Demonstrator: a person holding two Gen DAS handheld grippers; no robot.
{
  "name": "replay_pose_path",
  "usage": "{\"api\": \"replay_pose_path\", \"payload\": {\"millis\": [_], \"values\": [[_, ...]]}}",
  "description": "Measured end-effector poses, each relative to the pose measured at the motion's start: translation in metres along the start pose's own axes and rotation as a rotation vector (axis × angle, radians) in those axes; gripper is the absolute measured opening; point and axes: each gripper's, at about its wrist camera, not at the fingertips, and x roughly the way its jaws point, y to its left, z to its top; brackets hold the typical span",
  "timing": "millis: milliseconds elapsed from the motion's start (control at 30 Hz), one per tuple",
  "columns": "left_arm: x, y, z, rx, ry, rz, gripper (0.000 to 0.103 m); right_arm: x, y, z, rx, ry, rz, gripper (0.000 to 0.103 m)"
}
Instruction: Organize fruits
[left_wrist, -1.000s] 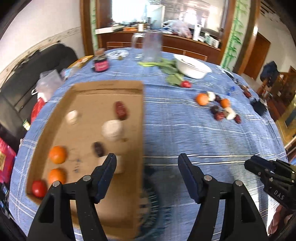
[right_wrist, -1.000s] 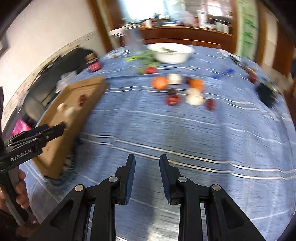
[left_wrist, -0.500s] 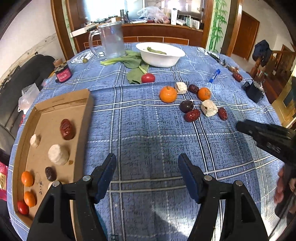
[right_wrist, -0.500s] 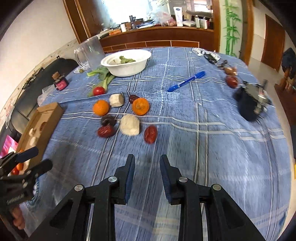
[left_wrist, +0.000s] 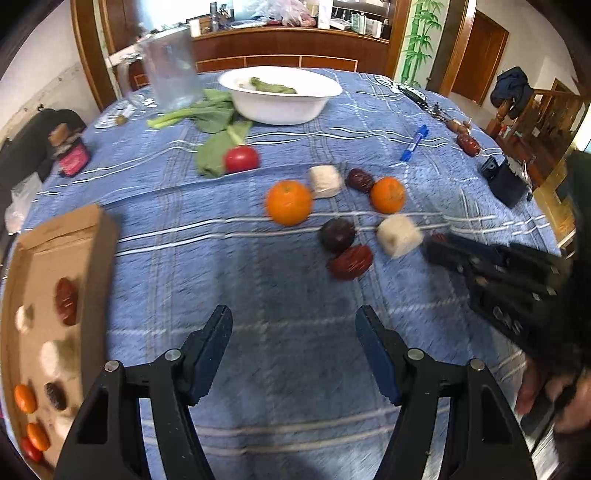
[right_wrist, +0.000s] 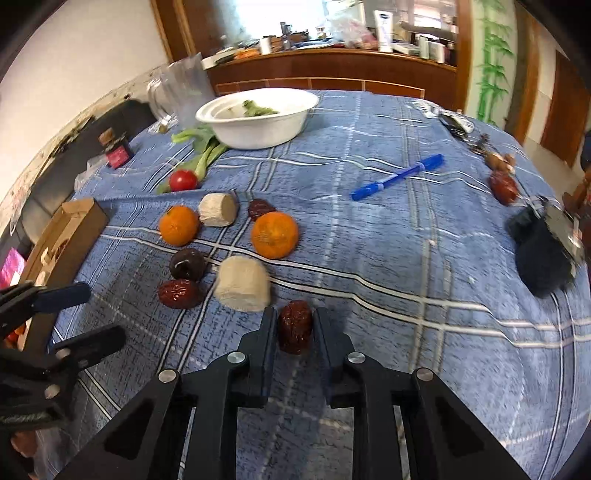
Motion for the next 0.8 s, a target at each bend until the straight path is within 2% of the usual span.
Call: {"api": "replay_pose_path", "payload": {"millis": [100, 233, 267, 300, 333, 367, 400, 567, 800], "values": [[0.014, -0.009, 0.01, 0.003, 0.003, -0.016, 0.068, -0.012, -0.011, -0.004, 0.049, -0.017, 0.038, 0.021], [0.032, -0.017, 0.017, -0.002, 0.017, -0.045, 0.068, -0.02, -0.017, -0.011, 0.063, -0.018, 0.036, 0.021], [0.032, -0.018, 0.017, 0.0, 0.001, -0.037, 0.063, -0.022, -0.019, -0.013, 0.07, -0.019, 0.035, 0.021], [0.032, -0.02, 0.018, 0.006, -0.014, -0.038, 0.048, -0.023, -0.021, -0.014, 0.083, -0.019, 0.042, 0.021], [0.032, -0.021, 0.019, 0.013, -0.024, -0.031, 0.042, -0.024, -0.024, -0.016, 0.095, -0.02, 0.044, 0.021], [0.032, -0.021, 0.02, 0.016, -0.03, -0.031, 0.029, -0.025, -0.025, -0.018, 0.103, -0.02, 0.045, 0.021], [0.031, -0.019, 0.02, 0.016, -0.035, -0.039, 0.022, -0.026, -0.026, -0.019, 0.109, -0.019, 0.045, 0.021], [0.024, -0.007, 0.012, -0.025, -0.026, -0.082, 0.022, -0.032, -0.022, -0.026, 0.113, -0.027, 0.025, 0.021], [-0.007, 0.013, -0.021, -0.068, -0.033, -0.121, 0.022, -0.054, -0.011, -0.04, 0.115, -0.05, -0.005, 0.021]]}}
